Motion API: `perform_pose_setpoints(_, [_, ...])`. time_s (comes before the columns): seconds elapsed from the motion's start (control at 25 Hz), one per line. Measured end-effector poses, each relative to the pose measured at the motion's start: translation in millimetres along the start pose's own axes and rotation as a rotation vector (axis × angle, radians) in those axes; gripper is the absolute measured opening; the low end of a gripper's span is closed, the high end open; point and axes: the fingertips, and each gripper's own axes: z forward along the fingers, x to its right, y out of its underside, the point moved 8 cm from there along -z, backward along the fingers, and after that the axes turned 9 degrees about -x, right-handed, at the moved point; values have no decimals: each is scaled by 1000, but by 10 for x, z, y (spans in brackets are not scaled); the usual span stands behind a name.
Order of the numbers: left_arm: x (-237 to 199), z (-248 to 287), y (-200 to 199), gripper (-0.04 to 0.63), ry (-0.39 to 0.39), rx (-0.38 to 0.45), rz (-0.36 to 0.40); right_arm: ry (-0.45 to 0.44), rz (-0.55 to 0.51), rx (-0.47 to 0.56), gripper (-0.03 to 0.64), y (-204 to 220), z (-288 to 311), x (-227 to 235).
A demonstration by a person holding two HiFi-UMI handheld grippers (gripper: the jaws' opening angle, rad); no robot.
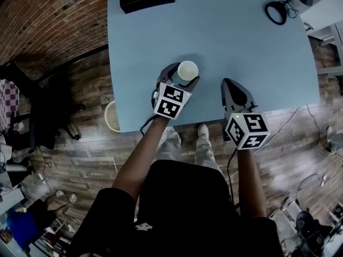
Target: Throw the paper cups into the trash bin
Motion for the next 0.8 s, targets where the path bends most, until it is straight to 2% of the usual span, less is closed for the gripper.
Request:
perform_pose_setpoints(0.52, [51, -448, 39, 351, -115, 61, -76, -110, -100, 3, 0, -132, -79, -148])
perform_pose_setpoints(0.8, [119, -723, 101, 351, -196, 92, -130, -197, -159, 10, 0, -182, -140, -267])
